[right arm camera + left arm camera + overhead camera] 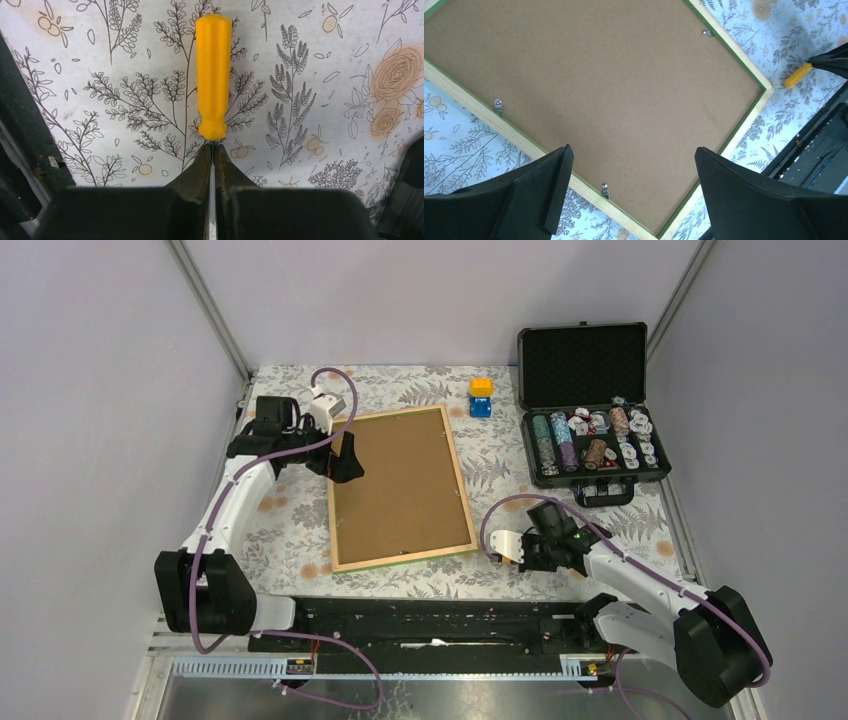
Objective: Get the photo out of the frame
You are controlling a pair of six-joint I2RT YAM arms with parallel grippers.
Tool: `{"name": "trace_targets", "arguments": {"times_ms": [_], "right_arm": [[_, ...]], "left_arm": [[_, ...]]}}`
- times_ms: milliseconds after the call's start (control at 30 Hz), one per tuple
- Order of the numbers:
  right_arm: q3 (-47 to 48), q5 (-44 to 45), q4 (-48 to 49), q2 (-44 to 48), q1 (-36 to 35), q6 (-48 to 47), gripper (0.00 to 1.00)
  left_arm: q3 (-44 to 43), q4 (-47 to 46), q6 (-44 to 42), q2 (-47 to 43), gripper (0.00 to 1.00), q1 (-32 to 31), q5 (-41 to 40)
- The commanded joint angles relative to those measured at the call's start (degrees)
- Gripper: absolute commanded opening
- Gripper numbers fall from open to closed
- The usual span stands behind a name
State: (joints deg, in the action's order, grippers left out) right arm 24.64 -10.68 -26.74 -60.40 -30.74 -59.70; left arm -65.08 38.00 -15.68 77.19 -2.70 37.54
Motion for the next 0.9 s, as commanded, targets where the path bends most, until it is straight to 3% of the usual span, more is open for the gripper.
{"name": "trace_targets", "arguments": {"times_ms": [0,200,433,733,867], "right_arm": [[-0.39,-3.00,-5.47,-0.40,0.09,1.13,0.00],[14.39,-7.29,-12.65,4.57,0.10,5.20,0.00],[39.38,-5.79,-17.07,-5.89,-4.62,13.08,0.00],[55.49,4.79,-13.71,-15.87,-18.17,19.95,0.00],[58.92,6.52,-12.24,-19.43,-21.28,22.51,0.00]], "left_arm": [[0.22,-0.23,2.35,-2.84,0.99,-0.45,4.48],[0.20,0.16,7.00,-4.78,0.99,-0.98,9.54],[-2.02,2.54,15.30,-5.08,0.99,-1.45,22.55],[5.88,-14.75,38.62,-10.74,0.99,-3.76,29.63],[8.33,-21.72,44.87,-11.90,0.99,-6.66,27.39]]}}
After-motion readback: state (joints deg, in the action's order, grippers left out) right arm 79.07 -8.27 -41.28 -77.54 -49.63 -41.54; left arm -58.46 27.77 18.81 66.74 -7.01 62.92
